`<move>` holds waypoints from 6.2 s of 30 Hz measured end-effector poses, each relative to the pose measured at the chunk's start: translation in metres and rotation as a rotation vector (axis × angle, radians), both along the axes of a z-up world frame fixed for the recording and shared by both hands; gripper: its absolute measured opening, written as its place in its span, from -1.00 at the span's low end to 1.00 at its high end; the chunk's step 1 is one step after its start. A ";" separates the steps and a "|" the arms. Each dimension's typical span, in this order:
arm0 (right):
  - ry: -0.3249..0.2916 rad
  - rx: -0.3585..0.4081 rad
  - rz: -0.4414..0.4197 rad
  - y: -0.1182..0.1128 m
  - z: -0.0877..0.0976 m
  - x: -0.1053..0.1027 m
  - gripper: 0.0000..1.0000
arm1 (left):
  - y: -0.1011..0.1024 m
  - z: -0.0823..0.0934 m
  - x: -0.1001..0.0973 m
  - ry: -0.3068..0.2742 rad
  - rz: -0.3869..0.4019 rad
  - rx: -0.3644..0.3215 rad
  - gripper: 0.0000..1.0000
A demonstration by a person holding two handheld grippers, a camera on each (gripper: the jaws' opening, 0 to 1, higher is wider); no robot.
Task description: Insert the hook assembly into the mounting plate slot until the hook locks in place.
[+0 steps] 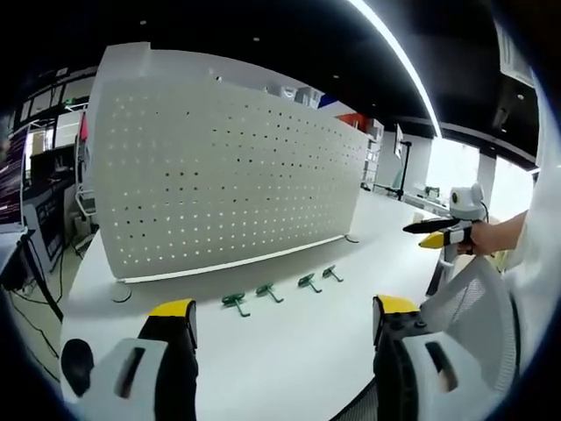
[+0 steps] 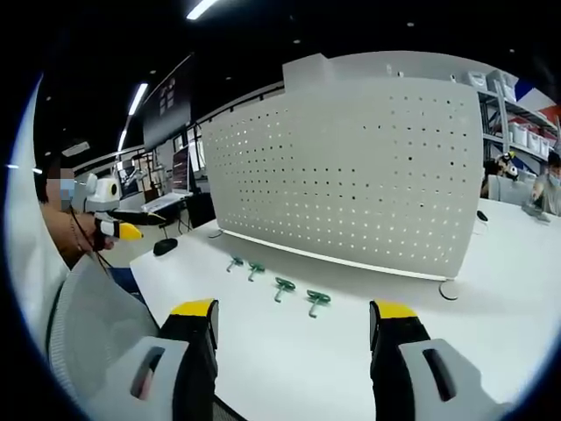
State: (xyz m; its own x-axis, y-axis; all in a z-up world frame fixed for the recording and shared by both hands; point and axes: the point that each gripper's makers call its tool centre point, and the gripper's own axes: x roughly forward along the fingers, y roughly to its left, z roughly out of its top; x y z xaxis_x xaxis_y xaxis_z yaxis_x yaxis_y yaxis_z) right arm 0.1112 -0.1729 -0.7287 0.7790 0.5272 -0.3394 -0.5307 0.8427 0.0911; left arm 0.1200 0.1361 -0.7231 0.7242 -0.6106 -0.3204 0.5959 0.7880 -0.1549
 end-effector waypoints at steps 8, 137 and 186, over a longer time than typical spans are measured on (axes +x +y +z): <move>0.008 0.028 -0.015 0.000 -0.002 0.003 0.34 | -0.004 -0.003 0.003 0.005 -0.050 0.037 0.70; 0.103 0.042 -0.007 -0.015 -0.022 -0.009 0.31 | -0.029 -0.142 0.123 0.285 -0.795 0.792 0.67; 0.111 0.055 -0.013 -0.016 -0.023 -0.009 0.32 | -0.028 -0.158 0.131 0.285 -0.833 0.826 0.07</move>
